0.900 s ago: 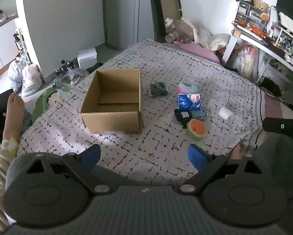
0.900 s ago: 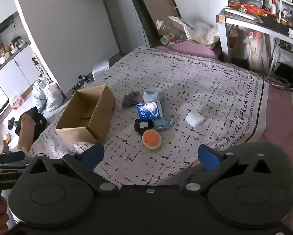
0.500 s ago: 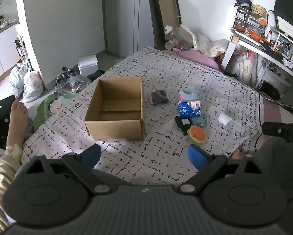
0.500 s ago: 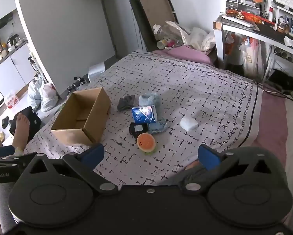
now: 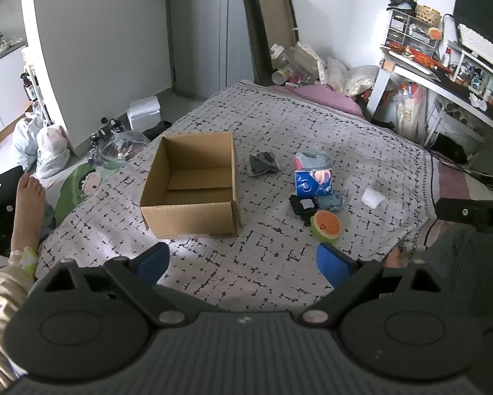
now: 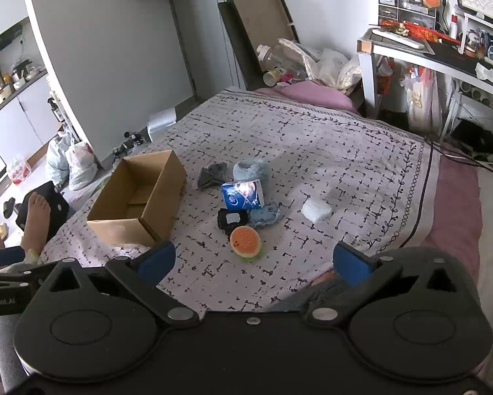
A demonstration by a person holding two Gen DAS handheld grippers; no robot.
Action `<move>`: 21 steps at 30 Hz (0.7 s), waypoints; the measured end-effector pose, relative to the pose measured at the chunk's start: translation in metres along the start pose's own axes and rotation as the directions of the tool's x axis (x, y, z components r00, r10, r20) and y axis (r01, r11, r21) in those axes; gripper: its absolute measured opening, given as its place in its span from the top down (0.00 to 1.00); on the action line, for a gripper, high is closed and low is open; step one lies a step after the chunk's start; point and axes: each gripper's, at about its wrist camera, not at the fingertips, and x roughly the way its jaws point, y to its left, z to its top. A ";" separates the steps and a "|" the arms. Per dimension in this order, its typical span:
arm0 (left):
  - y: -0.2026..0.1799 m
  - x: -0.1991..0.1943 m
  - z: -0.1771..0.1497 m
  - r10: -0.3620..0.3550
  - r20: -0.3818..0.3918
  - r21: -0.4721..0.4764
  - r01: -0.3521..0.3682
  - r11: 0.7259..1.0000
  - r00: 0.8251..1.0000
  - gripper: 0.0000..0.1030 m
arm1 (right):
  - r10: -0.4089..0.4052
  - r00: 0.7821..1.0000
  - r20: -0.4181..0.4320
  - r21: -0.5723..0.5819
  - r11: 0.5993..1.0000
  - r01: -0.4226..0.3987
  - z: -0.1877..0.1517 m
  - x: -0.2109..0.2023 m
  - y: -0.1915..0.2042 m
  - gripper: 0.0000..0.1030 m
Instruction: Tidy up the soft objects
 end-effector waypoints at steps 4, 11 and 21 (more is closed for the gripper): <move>-0.003 -0.003 0.000 0.003 0.003 0.016 -0.003 1.000 1.000 0.08 | 0.002 1.000 0.002 -0.008 1.000 -0.002 0.000 -0.001 0.002 0.00; -0.005 -0.004 -0.001 -0.004 0.008 0.015 0.004 1.000 1.000 0.08 | -0.005 1.000 0.003 -0.001 1.000 0.005 -0.002 -0.001 0.000 0.00; -0.002 -0.004 -0.003 -0.001 0.007 -0.004 0.001 1.000 1.000 0.08 | -0.003 1.000 0.005 -0.007 1.000 0.003 -0.005 -0.002 -0.001 0.00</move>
